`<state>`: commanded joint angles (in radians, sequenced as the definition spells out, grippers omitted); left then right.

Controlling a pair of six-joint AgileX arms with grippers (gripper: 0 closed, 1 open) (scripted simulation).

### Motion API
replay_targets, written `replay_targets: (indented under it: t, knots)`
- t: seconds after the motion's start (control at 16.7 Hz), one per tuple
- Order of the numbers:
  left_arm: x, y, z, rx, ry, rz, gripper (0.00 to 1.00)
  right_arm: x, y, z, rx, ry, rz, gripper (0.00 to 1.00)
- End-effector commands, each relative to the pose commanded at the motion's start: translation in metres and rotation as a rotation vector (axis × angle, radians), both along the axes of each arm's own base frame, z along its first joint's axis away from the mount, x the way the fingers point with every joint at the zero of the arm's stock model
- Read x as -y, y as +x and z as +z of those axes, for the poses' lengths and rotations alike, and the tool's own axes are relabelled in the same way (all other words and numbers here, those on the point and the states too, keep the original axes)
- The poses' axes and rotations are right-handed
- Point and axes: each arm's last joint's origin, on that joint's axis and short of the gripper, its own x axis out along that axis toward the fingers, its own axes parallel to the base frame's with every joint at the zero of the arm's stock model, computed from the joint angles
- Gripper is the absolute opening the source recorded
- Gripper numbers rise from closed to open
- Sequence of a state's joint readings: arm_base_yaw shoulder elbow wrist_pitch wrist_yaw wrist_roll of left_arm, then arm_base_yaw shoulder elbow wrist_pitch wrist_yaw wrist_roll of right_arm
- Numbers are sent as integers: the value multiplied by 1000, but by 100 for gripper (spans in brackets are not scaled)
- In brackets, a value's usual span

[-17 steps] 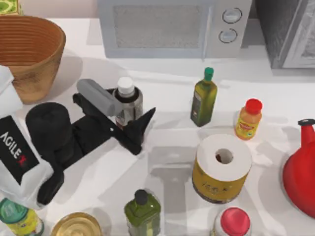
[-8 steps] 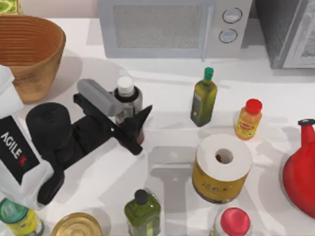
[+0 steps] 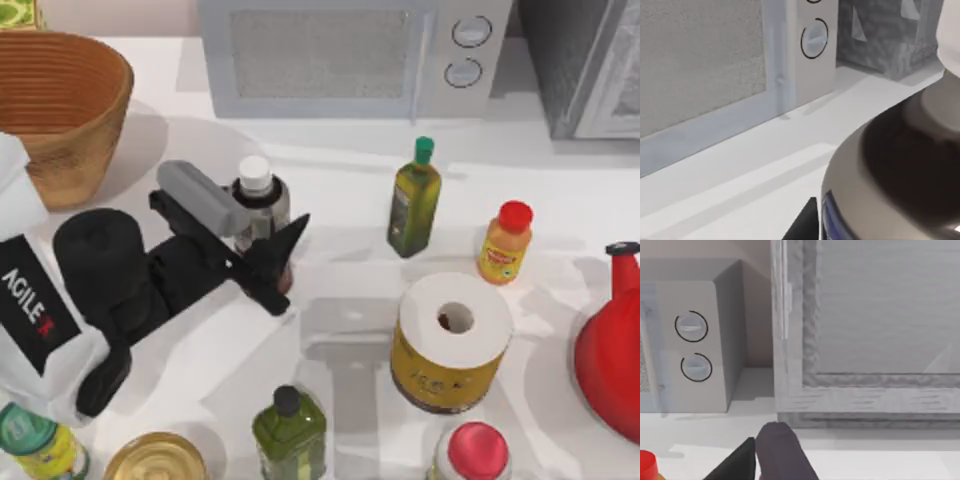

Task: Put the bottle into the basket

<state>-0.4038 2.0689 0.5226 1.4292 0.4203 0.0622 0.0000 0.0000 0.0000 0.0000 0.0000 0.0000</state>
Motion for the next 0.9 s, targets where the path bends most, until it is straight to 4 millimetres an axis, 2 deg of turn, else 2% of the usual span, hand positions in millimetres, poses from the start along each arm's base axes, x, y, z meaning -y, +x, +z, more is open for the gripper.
replay_targets:
  t: [0.18,0.36,0.48,0.66,0.78,0.9]
  knots:
    - [-1,7,6,10,-1,9,0,0,0,0,0,0,0,100]
    - [-8,32,33,52,-7,60,0,0,0,0,0,0,0,100]
    - [-18,55,65,98,-15,120,0,0,0,0,0,0,0,100]
    - [-44,85,133,156,-24,235,0,0,0,0,0,0,0,100]
    - [-69,93,167,129,-14,332,0,0,0,0,0,0,0,100]
    - [-97,94,190,79,-7,443,0,0,0,0,0,0,0,100]
